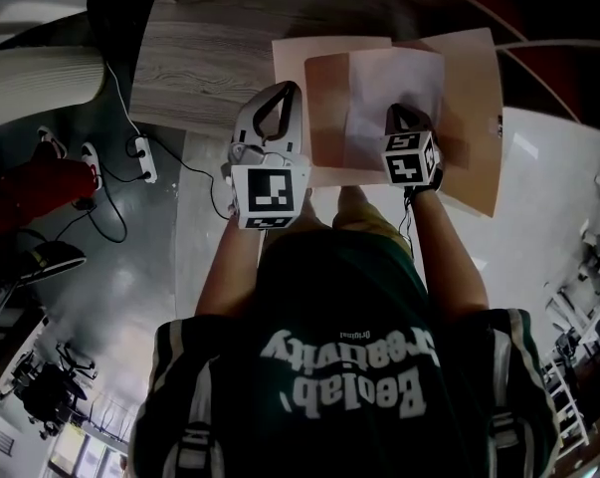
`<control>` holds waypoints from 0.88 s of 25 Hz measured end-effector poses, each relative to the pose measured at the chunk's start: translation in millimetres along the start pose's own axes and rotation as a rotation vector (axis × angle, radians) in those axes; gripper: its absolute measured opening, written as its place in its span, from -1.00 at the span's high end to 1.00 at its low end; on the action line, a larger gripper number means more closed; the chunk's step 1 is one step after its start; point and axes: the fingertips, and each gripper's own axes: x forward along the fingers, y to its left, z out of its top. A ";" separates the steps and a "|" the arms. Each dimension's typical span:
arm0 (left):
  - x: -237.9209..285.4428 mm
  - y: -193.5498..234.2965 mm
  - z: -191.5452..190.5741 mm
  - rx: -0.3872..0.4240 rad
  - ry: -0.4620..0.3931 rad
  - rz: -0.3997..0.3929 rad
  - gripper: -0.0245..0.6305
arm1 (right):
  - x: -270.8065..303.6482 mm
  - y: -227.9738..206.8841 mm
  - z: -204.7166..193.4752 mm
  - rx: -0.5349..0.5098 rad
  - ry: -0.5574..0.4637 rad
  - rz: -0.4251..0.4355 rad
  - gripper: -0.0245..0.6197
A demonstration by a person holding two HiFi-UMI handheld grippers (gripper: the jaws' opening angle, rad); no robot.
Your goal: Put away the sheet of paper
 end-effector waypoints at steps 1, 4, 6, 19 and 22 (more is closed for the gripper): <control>0.2 1.1 -1.8 -0.002 0.004 0.002 0.87 | 5.6 -0.8 -0.6 0.004 0.009 0.001 0.81; -0.8 4.5 -6.5 -0.007 0.014 0.012 0.87 | 20.5 -1.6 -2.1 0.008 0.033 0.009 0.81; -1.8 6.6 -9.8 -0.010 0.021 0.021 0.87 | 29.2 0.0 -4.3 0.002 0.051 0.021 0.81; -11.4 15.5 -24.5 -0.041 0.043 0.066 0.87 | 50.8 23.0 -11.0 -0.001 0.101 0.109 0.81; -13.0 15.1 -27.5 -0.046 0.043 0.070 0.87 | 53.5 27.7 -8.8 0.006 0.098 0.124 0.81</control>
